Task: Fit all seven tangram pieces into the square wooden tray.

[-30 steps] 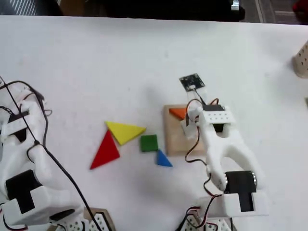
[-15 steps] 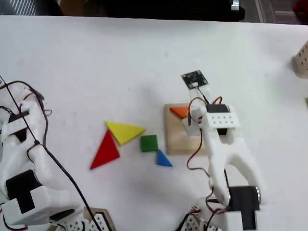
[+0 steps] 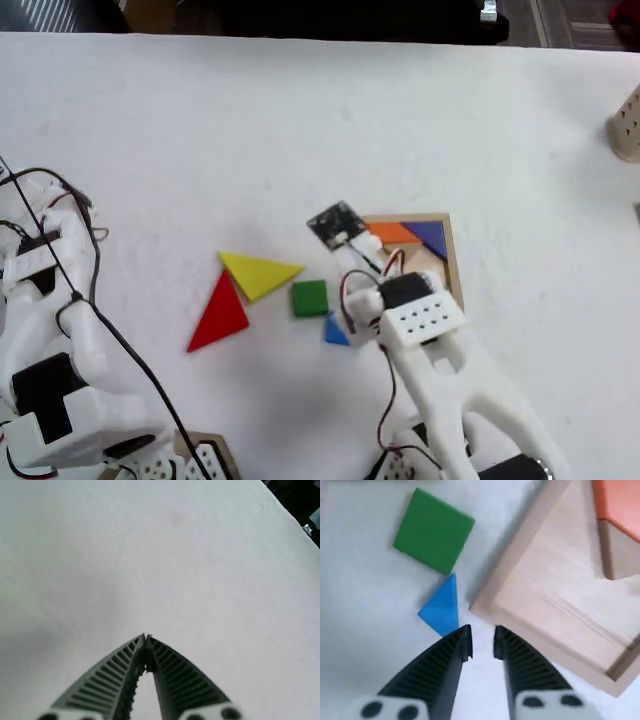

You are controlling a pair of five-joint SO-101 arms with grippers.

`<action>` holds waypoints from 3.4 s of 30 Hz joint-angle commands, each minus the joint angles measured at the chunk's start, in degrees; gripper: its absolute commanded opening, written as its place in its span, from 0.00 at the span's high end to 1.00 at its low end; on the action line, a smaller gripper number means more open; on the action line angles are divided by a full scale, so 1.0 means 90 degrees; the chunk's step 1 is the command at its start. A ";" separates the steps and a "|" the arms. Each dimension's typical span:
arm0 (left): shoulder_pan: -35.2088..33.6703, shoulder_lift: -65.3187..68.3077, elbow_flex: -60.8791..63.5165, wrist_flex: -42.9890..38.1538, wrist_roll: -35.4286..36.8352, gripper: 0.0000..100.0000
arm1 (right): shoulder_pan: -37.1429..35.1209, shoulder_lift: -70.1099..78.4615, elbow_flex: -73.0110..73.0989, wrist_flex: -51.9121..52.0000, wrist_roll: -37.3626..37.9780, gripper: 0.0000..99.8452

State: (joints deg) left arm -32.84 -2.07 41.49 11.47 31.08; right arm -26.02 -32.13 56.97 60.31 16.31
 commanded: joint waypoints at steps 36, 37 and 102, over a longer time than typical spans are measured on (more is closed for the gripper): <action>0.0220 -0.0298 -0.0137 -0.0176 0.0107 0.98 | -0.1509 -0.0230 0.0830 -0.0874 -0.0694 0.77; 0.0220 -0.0298 -0.0137 -0.0176 0.0107 0.98 | -0.1509 -0.0230 0.0830 -0.0874 -0.0703 0.77; 0.0298 -0.0298 -0.0156 -0.0176 0.0107 0.98 | -0.2027 0.0669 0.0195 -0.0737 -0.0752 0.77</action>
State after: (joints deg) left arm -32.40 -2.07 41.49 11.47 31.08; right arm -44.31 -30.02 63.38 52.92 10.15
